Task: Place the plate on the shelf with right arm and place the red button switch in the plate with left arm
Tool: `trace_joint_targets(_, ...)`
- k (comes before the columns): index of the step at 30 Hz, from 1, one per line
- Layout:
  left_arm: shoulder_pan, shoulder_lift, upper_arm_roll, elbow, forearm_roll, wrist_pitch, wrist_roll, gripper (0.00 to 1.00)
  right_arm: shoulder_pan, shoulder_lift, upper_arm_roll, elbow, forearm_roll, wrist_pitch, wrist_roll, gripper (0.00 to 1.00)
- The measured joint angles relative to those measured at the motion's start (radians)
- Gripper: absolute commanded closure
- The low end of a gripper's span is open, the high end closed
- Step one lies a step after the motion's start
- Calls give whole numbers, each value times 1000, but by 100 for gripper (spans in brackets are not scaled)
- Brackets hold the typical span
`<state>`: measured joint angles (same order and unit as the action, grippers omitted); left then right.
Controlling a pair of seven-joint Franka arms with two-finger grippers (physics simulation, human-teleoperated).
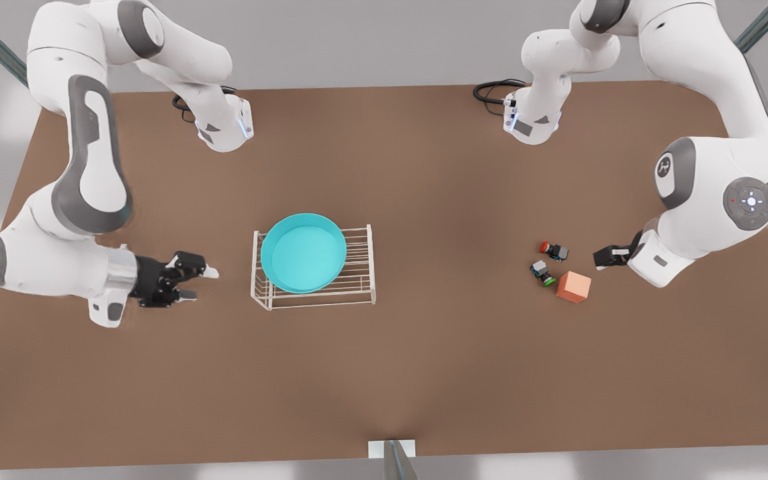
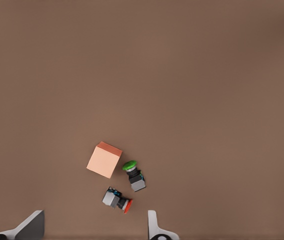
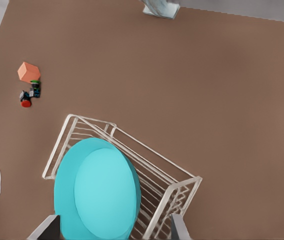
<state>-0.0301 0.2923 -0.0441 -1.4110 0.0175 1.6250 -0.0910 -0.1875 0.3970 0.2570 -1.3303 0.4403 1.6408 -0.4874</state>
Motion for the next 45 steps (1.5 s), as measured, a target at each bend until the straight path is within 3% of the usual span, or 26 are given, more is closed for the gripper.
trace_joint_targets(4, -17, 5, 1, -2, 25, 1, -3, 0, 26, -5, -8, 16, -319, -24, 60, 0)
trace_joint_targets(9, 2, 6, 7, -4, 13, 1, -7, 0, 13, 2, -12, 2, -461, -72, 150, 0)
trace_joint_targets(16, 233, 4, 18, -197, -115, 128, -199, 0, 10, 29, -13, 3, -501, -98, 249, 0)
trace_joint_targets(18, 229, 24, 15, -231, -103, 166, -267, 0, 6, 31, -14, 8, -501, -100, 273, 0)
trace_joint_targets(21, 145, -46, 8, -447, -52, 267, -377, 0, 7, 27, -11, 14, -512, -104, 316, 0)
trace_joint_targets(23, 89, -84, 11, -500, -13, 314, -455, 0, 12, 25, -9, 26, -531, -102, 345, 0)
trace_joint_targets(31, 168, -95, 29, -734, -30, 533, -755, 0, 22, 27, -7, 34, -553, -95, 432, 0)
trace_joint_targets(45, 108, -153, -49, -965, -41, 784, -1085, 0, 23, 29, -6, 34, -556, -91, 516, 0)
